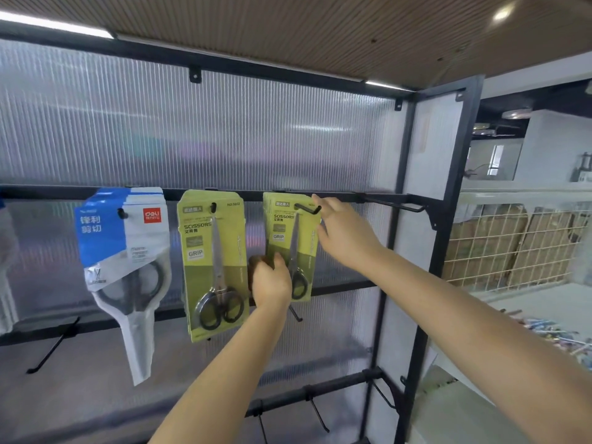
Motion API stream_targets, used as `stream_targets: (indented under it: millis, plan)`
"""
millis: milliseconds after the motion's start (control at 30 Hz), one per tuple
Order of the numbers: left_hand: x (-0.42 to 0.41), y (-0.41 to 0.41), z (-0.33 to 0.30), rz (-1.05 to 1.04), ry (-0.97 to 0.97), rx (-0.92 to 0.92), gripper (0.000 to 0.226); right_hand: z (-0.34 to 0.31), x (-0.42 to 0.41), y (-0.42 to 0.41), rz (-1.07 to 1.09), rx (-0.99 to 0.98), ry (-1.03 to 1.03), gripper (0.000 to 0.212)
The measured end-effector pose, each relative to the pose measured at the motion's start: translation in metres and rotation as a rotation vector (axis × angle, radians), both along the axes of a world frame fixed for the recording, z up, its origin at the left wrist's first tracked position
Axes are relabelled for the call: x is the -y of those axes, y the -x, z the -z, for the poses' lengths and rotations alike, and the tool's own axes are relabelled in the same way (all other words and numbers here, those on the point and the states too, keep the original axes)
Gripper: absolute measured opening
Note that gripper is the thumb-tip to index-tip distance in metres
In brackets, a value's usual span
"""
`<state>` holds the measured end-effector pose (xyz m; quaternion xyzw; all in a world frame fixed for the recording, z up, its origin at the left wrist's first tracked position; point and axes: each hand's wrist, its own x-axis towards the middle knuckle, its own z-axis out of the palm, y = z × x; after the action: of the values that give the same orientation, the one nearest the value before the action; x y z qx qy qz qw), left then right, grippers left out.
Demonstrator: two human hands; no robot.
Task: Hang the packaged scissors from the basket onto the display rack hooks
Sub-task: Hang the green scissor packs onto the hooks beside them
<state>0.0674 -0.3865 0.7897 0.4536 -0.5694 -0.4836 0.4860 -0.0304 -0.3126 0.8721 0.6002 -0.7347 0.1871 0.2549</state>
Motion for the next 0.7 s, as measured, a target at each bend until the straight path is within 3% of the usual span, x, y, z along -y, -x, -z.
stream_targets:
  millis: [167, 367, 567, 700]
  plan:
    - [-0.005, 0.001, -0.006, -0.054, 0.053, 0.087, 0.033, 0.001, -0.005, -0.003, 0.011, 0.008, -0.009, 0.057]
    - [-0.028, -0.007, -0.007, -0.043, 0.215, 0.297, 0.061, 0.007, -0.037, -0.008, 0.023, 0.041, -0.005, 0.052]
    - [-0.066, -0.013, 0.009, -0.033, 0.672, 0.395, 0.038, 0.021, -0.091, -0.011, 0.089, 0.138, -0.018, 0.044]
    - [-0.105, -0.005, 0.023, 0.151, 0.750, 0.471, 0.030, 0.042, -0.137, -0.006, 0.157, 0.209, -0.041, 0.041]
